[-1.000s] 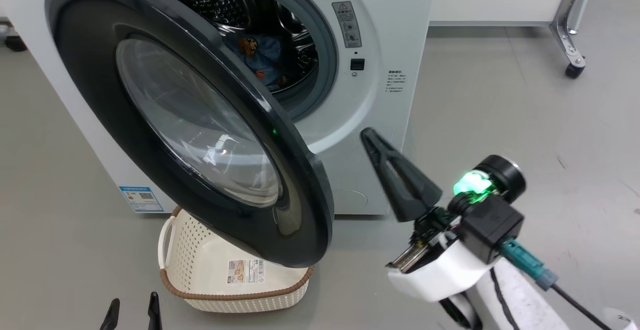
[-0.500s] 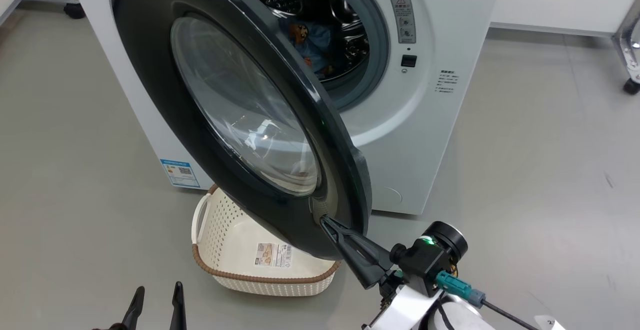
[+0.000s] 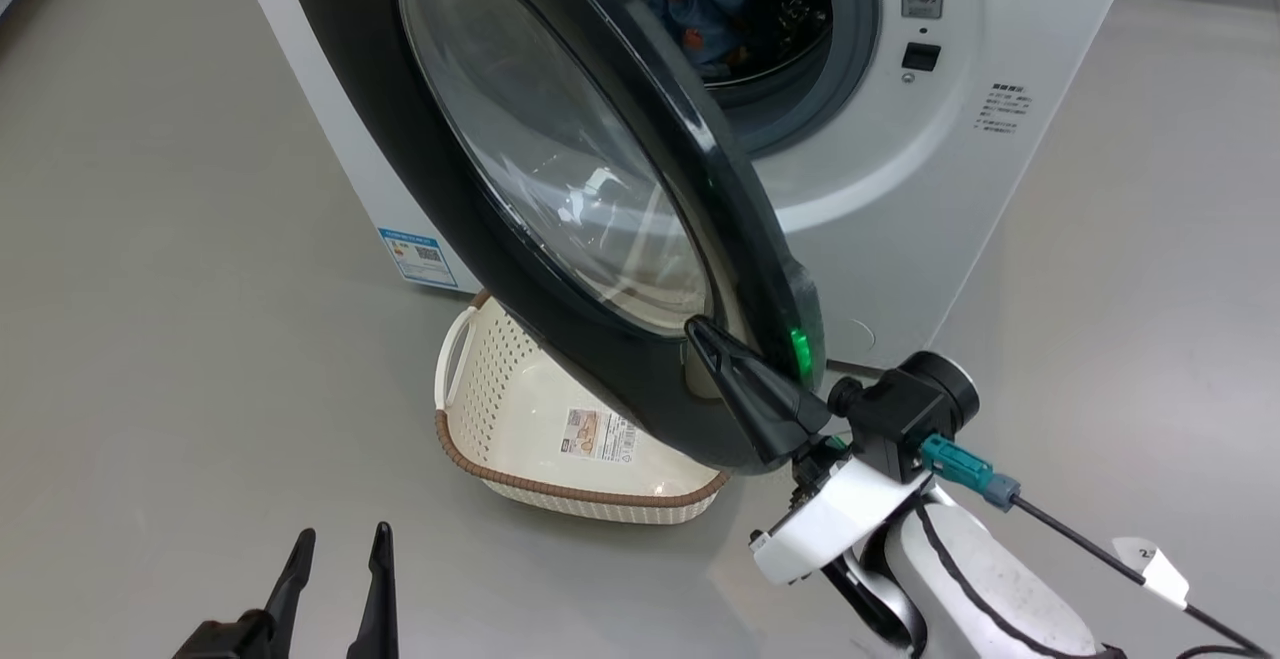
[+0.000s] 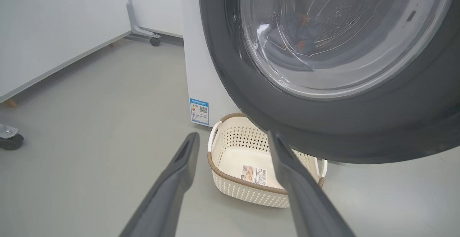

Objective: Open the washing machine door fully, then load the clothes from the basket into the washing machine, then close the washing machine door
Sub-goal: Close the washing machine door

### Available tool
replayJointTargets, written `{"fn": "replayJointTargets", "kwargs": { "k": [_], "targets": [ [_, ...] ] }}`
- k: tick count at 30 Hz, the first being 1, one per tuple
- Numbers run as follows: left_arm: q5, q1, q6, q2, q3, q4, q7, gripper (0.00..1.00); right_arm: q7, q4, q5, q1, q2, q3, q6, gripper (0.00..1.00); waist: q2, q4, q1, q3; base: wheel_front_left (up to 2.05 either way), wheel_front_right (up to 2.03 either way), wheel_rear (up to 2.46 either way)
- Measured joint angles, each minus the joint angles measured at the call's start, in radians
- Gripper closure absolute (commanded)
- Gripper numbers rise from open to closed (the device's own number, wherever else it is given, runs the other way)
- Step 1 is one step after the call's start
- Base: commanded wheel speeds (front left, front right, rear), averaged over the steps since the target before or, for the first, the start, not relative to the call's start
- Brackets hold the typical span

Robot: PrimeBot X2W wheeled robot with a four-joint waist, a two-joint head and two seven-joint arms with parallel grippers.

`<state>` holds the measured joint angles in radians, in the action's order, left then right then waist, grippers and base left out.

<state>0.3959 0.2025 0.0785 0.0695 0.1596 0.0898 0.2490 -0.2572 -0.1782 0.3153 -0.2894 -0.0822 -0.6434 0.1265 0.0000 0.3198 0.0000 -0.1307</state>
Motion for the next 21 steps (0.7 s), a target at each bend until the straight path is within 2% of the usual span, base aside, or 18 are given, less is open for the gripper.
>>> {"fn": "replayJointTargets", "kwargs": {
  "k": [13,21],
  "targets": [
    [0.001,-0.042,0.006,-0.016,-0.01,-0.011,0.0,0.0,0.0,-0.019,0.0,-0.128,-0.018,0.061,0.005,1.0,0.0,0.003,0.0,-0.094,0.0,0.0,0.0],
    [0.001,-0.068,0.018,-0.019,0.011,-0.03,0.0,0.0,0.0,-0.022,-0.01,-0.209,-0.057,0.086,0.005,1.0,0.0,-0.006,0.0001,-0.153,0.0,0.0,0.0]
  ]
}}
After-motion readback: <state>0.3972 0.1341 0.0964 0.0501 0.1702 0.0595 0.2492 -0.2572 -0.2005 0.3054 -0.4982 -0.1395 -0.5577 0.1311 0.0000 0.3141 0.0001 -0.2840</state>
